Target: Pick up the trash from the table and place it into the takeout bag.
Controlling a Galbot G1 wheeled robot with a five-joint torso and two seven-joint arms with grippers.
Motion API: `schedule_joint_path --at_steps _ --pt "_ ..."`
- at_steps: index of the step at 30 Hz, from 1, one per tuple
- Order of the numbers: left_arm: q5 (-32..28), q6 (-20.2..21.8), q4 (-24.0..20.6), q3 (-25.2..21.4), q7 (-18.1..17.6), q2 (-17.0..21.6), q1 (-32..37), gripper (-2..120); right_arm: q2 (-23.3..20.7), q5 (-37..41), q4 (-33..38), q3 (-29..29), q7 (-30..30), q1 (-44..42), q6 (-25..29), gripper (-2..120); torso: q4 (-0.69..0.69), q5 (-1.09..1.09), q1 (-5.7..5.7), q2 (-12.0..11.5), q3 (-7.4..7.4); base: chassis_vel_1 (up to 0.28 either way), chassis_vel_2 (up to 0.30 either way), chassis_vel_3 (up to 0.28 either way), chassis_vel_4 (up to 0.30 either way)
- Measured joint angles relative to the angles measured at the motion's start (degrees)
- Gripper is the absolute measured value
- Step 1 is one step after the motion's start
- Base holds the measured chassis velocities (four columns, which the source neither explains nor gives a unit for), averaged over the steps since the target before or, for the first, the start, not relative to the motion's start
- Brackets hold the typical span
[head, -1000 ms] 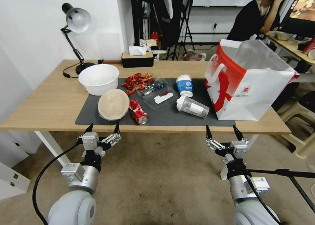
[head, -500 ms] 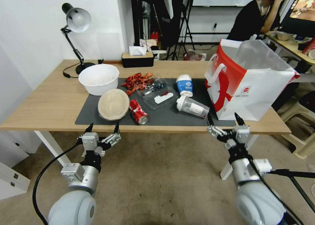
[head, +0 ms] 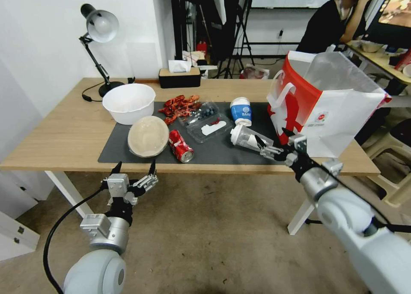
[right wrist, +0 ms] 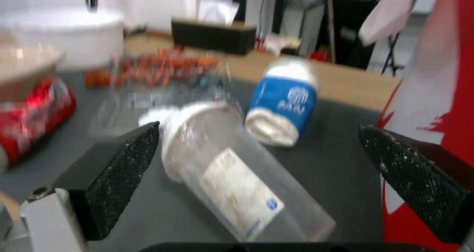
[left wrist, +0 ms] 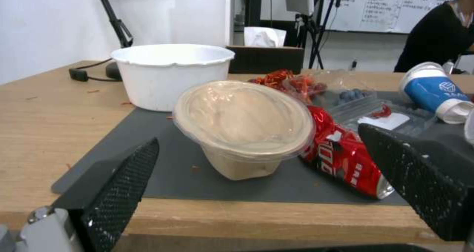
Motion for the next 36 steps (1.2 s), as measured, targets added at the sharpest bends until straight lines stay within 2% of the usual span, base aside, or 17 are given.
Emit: schedule_joint_path --at_steps 1,2,4,13,36 --pt "0.0 -0.1 0.0 -0.1 0.0 0.0 0.0 100 -0.7 0.0 -0.1 -0.1 -1.2 1.0 -2.7 100 0.00 0.00 0.00 0.0 0.00 0.000 0.000 0.000 0.000" --pt "0.0 -0.1 0.0 -0.1 0.0 0.0 0.0 100 -0.7 0.0 -0.1 -0.1 -1.2 1.0 -2.7 100 0.00 0.00 0.00 0.0 0.00 0.000 0.000 0.000 0.000" --pt "0.0 -0.2 0.0 -0.2 0.0 -0.1 0.0 100 -2.2 -0.3 -0.2 -0.3 -3.7 2.8 -8.7 100 0.00 0.00 0.00 0.0 0.00 0.000 0.000 0.000 0.000" --pt "0.1 -0.4 0.1 -0.1 -0.1 -0.3 0.0 100 -3.9 -0.8 -2.3 -5.4 -3.8 8.3 -17.0 100 0.01 0.00 0.01 0.0 0.00 0.000 0.000 0.000 0.000" --pt "0.1 -0.6 0.9 -0.5 -0.2 -0.1 -0.6 100 -1.6 -2.7 -8.7 -13.2 -3.4 16.8 -18.3 100 0.01 0.00 0.00 0.0 -0.01 0.000 0.000 0.000 0.000"
